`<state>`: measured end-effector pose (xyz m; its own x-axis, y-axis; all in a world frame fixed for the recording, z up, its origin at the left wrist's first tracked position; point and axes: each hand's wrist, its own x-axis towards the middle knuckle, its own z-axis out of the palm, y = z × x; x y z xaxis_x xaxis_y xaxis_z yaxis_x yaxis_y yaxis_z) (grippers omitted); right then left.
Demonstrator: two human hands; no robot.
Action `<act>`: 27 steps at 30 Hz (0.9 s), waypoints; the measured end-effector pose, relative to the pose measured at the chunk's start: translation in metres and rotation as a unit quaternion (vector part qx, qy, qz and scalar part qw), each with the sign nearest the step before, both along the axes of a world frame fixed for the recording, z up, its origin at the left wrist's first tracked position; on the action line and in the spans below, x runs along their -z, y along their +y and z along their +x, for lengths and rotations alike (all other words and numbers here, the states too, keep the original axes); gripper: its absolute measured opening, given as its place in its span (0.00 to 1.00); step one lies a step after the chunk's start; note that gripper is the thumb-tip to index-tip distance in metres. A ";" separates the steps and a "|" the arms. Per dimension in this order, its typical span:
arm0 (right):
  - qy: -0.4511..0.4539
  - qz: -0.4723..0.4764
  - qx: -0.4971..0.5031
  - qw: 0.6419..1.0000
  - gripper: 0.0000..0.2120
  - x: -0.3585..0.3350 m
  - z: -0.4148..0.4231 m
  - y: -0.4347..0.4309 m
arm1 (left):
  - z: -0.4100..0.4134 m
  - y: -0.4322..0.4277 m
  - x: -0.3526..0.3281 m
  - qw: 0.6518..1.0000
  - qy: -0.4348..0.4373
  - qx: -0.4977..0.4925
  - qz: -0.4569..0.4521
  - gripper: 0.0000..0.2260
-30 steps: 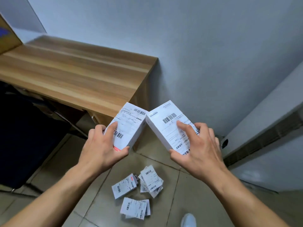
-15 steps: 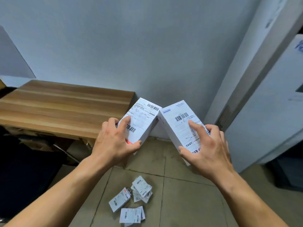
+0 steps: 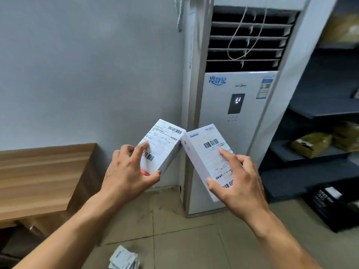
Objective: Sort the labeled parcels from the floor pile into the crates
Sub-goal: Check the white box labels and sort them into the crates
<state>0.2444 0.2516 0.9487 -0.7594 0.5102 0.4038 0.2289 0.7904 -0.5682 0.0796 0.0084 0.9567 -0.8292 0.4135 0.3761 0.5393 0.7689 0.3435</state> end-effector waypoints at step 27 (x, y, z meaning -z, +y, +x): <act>0.035 -0.073 0.311 0.947 0.42 0.079 0.184 0.393 | 0.086 0.544 0.065 0.934 -0.164 0.318 0.021 0.41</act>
